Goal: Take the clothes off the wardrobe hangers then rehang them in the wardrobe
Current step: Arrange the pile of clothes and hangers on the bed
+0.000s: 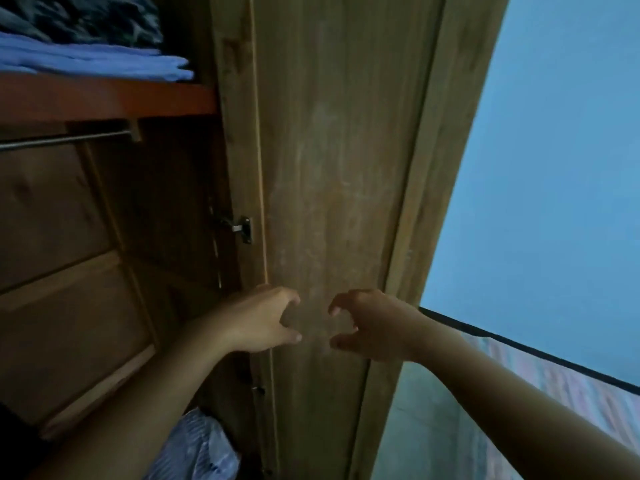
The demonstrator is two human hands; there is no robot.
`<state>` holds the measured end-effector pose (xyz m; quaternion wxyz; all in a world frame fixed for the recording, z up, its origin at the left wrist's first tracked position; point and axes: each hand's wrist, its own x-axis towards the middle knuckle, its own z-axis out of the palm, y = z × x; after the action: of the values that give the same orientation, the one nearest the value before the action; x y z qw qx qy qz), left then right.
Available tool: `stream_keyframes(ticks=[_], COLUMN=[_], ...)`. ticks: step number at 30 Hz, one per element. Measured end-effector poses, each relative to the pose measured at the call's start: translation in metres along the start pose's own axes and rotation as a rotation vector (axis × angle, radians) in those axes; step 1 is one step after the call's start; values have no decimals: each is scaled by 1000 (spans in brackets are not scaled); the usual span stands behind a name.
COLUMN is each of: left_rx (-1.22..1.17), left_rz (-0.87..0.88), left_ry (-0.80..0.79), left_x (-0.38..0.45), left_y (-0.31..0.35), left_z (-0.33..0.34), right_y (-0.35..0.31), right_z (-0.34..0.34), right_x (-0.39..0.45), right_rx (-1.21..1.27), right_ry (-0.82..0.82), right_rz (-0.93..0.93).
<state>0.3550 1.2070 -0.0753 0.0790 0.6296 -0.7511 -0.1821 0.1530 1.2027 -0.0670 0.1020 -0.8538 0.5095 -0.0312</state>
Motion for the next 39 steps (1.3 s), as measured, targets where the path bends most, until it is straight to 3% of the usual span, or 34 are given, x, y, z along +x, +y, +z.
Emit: stream_keyframes(ticks=[4, 9, 20, 30, 39], left_rx=[55, 168, 350, 404, 445], left_rz=[95, 348, 870, 1228, 1374], left_ry=[-76, -222, -383, -518, -599], left_x=[27, 54, 97, 63, 6], left_y=[43, 94, 203, 312, 416], left_z=[25, 45, 122, 205, 311], right_y=[45, 88, 135, 131, 145], right_z=[-4, -1, 31, 79, 125], right_x=[-37, -79, -184, -316, -451], right_rx=[15, -20, 34, 97, 165], right_ry=[25, 47, 125, 146, 183], right_rz=[110, 293, 820, 1230, 1521])
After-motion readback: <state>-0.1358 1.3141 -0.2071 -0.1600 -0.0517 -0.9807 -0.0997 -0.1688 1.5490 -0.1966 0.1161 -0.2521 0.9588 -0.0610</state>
